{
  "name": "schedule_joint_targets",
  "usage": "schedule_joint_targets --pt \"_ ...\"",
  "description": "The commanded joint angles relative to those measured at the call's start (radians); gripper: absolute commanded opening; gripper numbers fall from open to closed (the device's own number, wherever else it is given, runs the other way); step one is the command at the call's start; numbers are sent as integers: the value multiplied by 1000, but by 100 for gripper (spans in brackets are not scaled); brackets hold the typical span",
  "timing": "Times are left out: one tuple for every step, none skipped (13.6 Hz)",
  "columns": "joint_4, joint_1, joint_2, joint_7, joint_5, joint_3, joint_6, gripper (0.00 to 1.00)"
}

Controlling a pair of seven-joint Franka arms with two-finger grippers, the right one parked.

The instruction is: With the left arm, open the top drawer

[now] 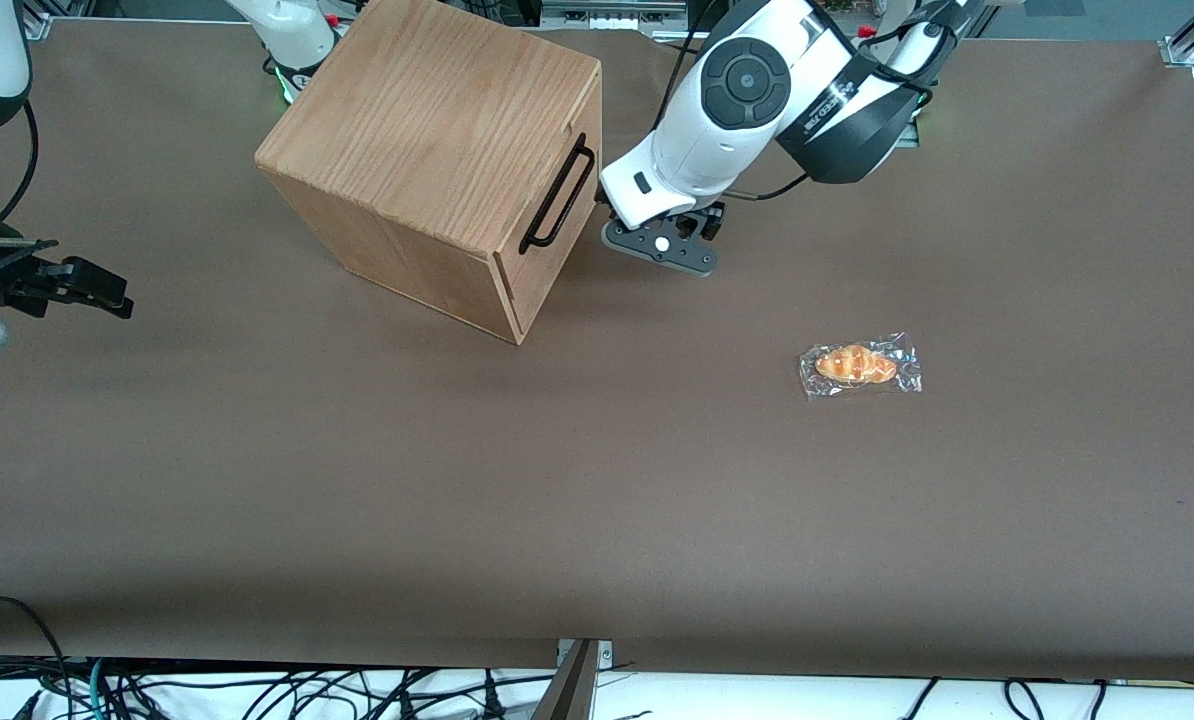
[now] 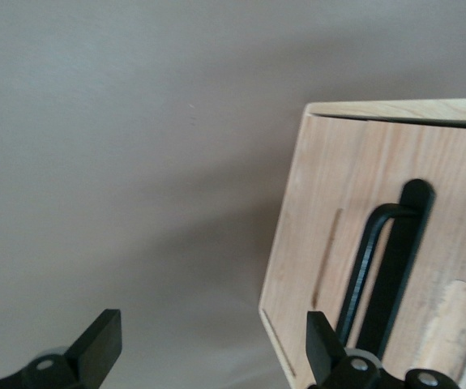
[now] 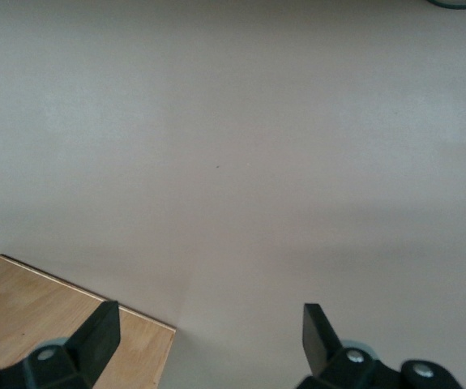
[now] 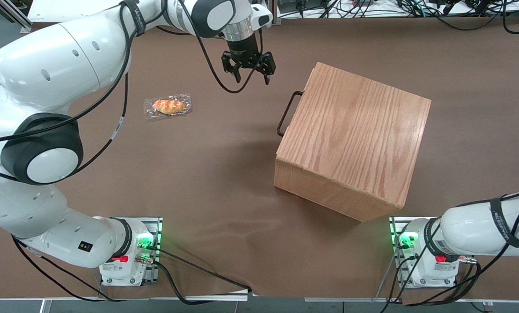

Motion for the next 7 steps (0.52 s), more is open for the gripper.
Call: schedule_joint_targets --pt "9 -19 23 0 -38 6 30 100" --pt "9 -22 28 6 -38 6 31 100" --pt "9 -34 34 6 -38 6 34 100" --pt "9 -36 43 6 -36 6 37 100" --pt "9 -39 51 6 -36 5 51 100" --pt "9 -57 57 6 -38 6 60 100" --pt "9 -68 65 3 -38 6 72 100"
